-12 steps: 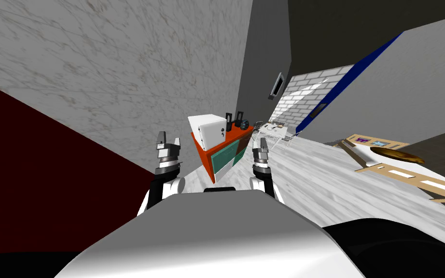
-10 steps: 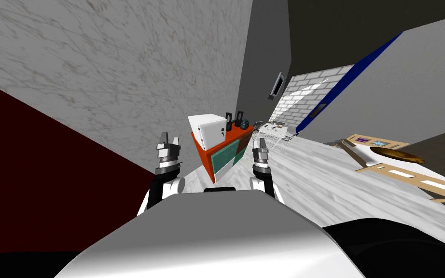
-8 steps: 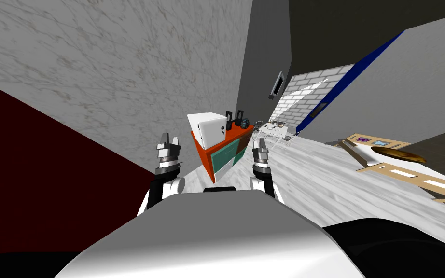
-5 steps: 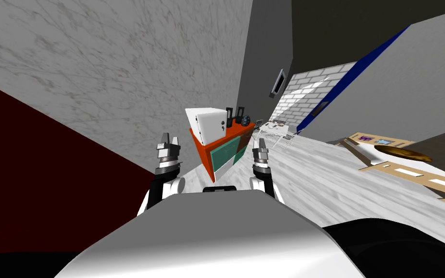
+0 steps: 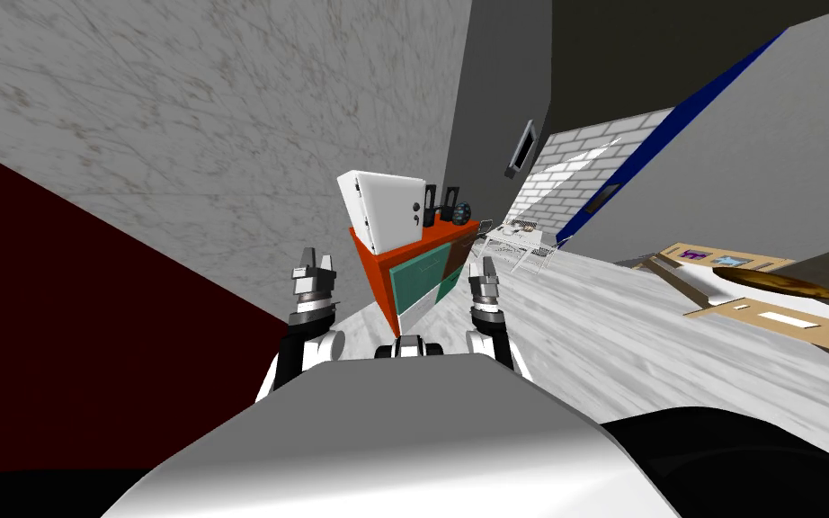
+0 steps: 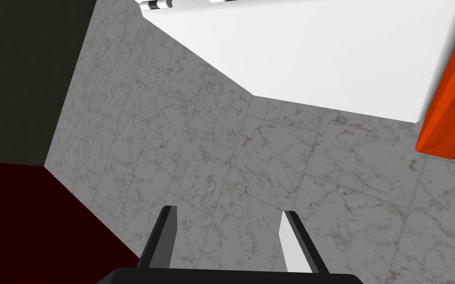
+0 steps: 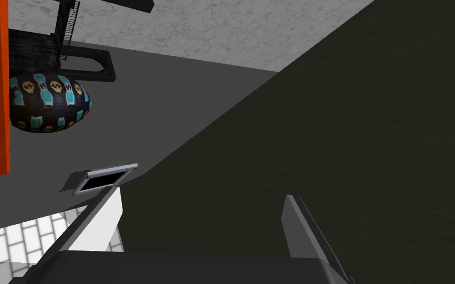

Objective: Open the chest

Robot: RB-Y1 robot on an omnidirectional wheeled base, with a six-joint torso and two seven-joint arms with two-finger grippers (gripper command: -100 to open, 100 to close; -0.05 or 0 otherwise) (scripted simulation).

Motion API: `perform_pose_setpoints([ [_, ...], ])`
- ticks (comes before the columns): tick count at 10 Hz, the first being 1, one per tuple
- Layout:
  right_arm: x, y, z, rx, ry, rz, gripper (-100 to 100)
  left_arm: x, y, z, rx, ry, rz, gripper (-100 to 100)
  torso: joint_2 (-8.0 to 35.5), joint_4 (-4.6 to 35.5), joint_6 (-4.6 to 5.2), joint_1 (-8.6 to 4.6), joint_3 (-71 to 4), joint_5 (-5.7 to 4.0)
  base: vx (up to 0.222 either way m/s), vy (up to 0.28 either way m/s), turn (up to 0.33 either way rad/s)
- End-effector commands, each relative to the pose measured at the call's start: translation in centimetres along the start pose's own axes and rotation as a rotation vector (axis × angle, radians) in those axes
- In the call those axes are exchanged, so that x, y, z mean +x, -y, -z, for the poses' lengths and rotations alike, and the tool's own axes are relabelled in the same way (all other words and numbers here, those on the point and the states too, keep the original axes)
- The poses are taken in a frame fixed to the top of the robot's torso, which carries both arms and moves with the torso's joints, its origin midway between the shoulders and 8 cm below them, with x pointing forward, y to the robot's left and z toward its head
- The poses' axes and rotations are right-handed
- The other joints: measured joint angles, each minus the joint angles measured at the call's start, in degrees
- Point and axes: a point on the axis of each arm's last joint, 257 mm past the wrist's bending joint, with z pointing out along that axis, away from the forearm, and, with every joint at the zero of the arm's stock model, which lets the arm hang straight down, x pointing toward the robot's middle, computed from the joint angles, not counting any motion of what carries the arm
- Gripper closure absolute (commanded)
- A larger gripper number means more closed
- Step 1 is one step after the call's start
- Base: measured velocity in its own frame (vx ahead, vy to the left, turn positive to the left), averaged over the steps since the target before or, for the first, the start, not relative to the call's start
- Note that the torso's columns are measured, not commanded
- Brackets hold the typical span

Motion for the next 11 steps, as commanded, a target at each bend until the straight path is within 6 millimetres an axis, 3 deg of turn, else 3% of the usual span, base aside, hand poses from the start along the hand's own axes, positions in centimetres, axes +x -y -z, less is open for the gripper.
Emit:
perform_pose_setpoints([
  [1,0.9,0.2,-0.1,-0.002,-0.049,-0.090,-100,0.0,0.0,0.0,0.000,0.000,0.000,0,0.15,0.16,0.00,-0.01,-0.26,0.00,0.006,-0.029,0.046],
  [11,3.7,1.7,-0.6,0.029,-0.072,-0.602,-100,0.0,0.0,0.0,0.000,0.000,0.000,0,0.22,0.24,0.01,0.07,-0.30,0.02,0.008,-0.034,0.051],
])
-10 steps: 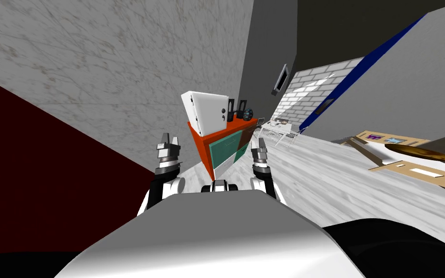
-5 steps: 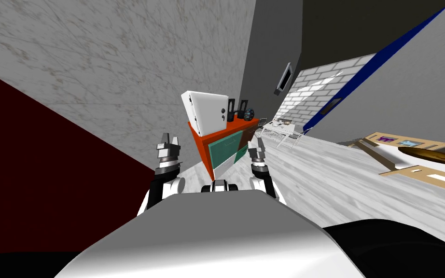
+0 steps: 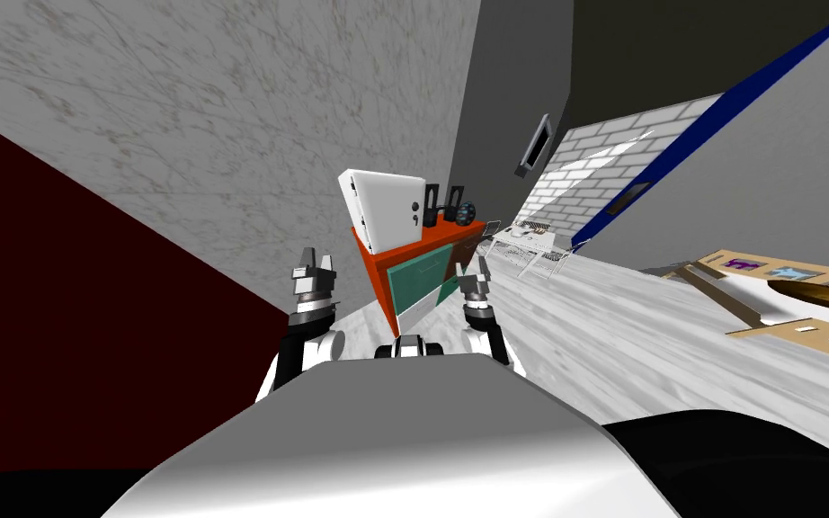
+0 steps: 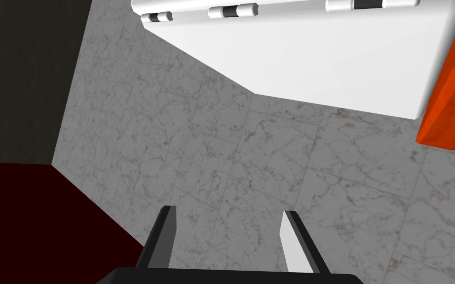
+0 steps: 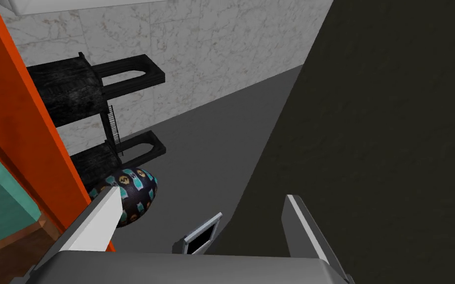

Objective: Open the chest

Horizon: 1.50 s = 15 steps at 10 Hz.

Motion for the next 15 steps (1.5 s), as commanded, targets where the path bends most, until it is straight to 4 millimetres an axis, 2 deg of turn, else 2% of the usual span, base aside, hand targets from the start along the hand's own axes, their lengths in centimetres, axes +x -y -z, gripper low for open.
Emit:
perform_pose_setpoints([
  [1,0.3,0.5,-0.1,0.003,0.004,-0.113,-100,0.0,0.0,0.0,0.000,0.000,0.000,0,-0.02,0.00,-0.01,-0.02,-0.01,0.00,0.006,-0.026,0.035],
  [15,2.6,5.2,-0.9,0.032,0.072,-0.866,-100,0.0,0.0,0.0,0.000,0.000,0.000,0,0.01,0.00,-0.01,-0.05,0.01,-0.01,0.006,-0.035,0.055],
])
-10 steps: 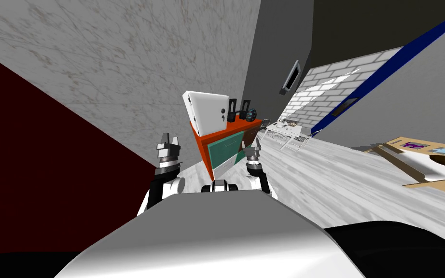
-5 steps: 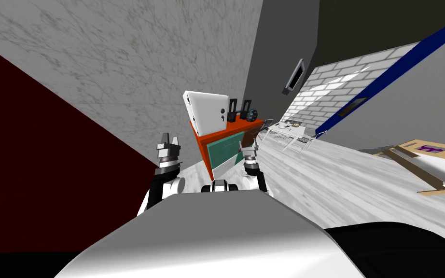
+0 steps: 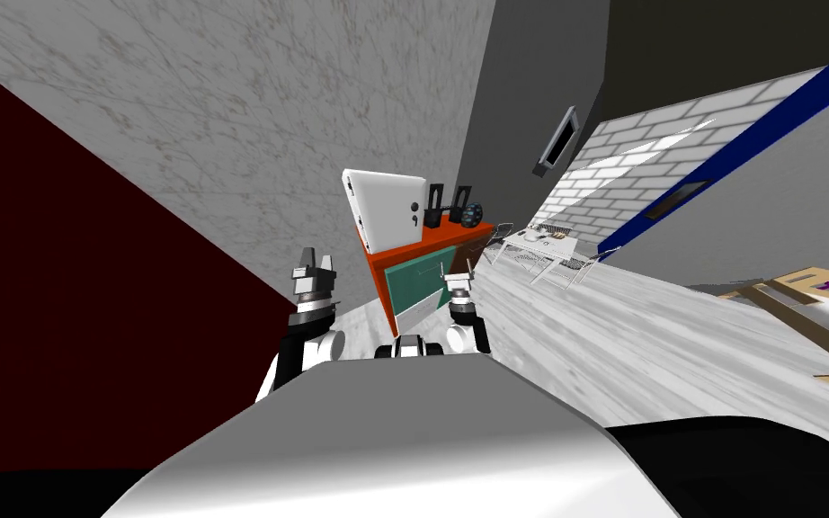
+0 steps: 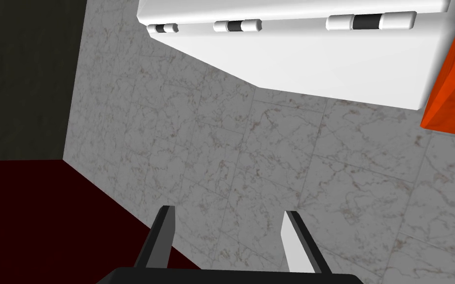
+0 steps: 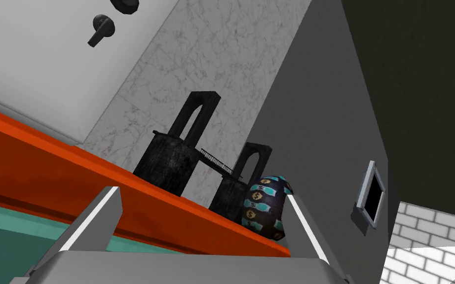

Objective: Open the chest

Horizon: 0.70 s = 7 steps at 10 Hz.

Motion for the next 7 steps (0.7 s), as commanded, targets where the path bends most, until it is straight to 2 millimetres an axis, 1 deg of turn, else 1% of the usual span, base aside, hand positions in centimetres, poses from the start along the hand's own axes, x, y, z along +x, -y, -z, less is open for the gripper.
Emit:
perform_pose_setpoints([
  [1,-0.5,1.4,-0.2,0.008,0.022,-0.160,-100,0.0,0.0,0.0,0.000,0.000,0.000,0,-0.01,0.00,0.02,0.03,-0.01,0.01,0.006,-0.039,0.063],
  [2,-0.5,1.4,-0.2,0.008,0.022,-0.189,-100,0.0,0.0,0.0,0.000,0.000,0.000,0,-0.03,-0.01,0.00,0.02,-0.02,0.01,0.006,-0.034,0.042],
  [3,-0.8,2.4,-0.2,0.014,0.039,-0.272,-100,0.0,0.0,0.0,0.000,0.000,0.000,0,-0.03,-0.01,0.02,0.04,-0.02,0.01,0.005,-0.043,0.065],
  [4,-0.8,2.4,-0.2,0.014,0.039,-0.301,-100,0.0,0.0,0.0,0.000,0.000,0.000,0,-0.03,-0.01,0.00,0.01,-0.02,0.00,0.005,-0.037,0.051],
  [5,-1.1,3.4,-0.2,0.021,0.058,-0.382,-100,0.0,0.0,0.0,0.000,0.000,0.000,0,-0.02,0.00,0.02,0.03,-0.01,0.01,0.008,-0.045,0.084],
  [6,-1.1,3.4,-0.2,0.020,0.058,-0.410,-100,0.0,0.0,0.0,0.000,0.000,0.000,0,-0.03,-0.01,0.00,0.00,-0.02,0.00,0.005,-0.036,0.041],
  [7,-1.4,4.6,-0.2,0.027,0.078,-0.492,-100,0.0,0.0,0.0,0.000,0.000,0.000,0,-0.02,-0.01,0.02,0.03,-0.01,0.01,0.005,-0.036,0.087],
])
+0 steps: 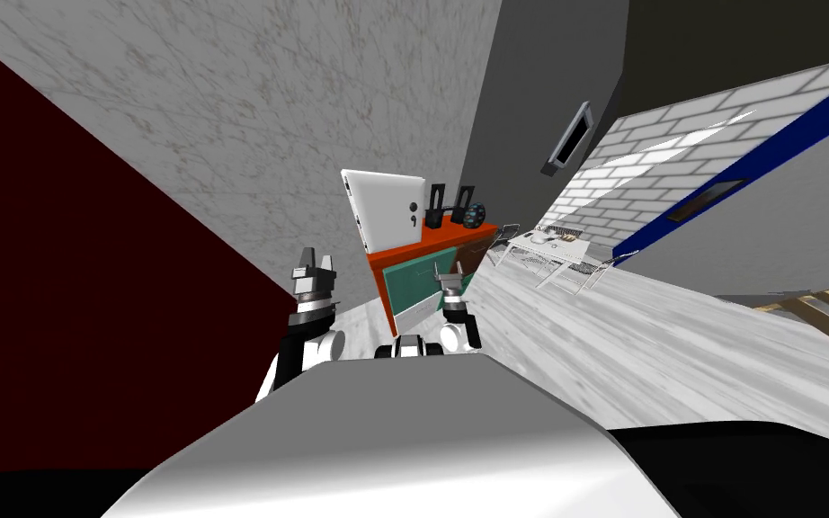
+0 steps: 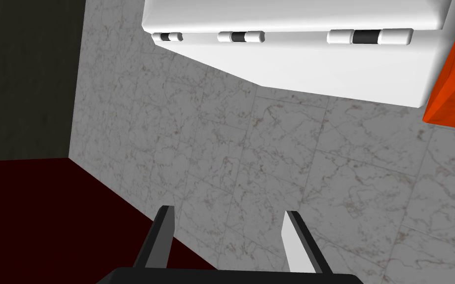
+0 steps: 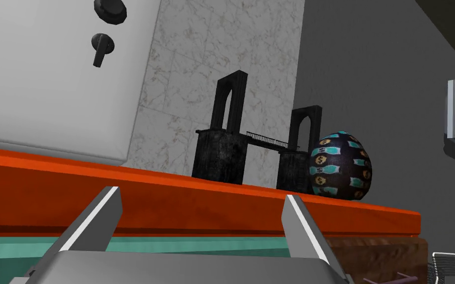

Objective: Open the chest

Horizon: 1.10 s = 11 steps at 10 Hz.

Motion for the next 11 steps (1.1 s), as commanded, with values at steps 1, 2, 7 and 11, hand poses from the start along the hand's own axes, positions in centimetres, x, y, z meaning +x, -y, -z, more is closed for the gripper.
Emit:
perform_pose_setpoints([
  [1,-0.8,1.0,-0.1,0.006,0.023,-0.139,-100,0.0,0.0,0.0,0.000,0.000,0.000,0,0.00,0.00,-0.02,0.00,0.00,0.00,0.002,-0.032,0.038],
  [2,-0.8,1.0,-0.1,0.006,0.023,-0.148,-100,0.0,0.0,0.0,0.000,0.000,0.000,0,0.01,0.00,0.00,0.01,0.01,0.00,-0.001,-0.013,-0.015],
  [7,-3.1,4.0,0.1,0.023,0.096,-0.435,-100,0.0,0.0,0.0,0.000,0.000,0.000,0,-0.01,0.00,0.00,-0.04,-0.01,-0.01,0.001,-0.035,0.064],
  [11,-3.9,5.1,0.2,0.025,0.125,-0.572,-100,0.0,0.0,0.0,0.000,0.000,0.000,0,0.00,0.00,-0.03,0.03,0.00,0.01,0.002,-0.028,0.038],
])
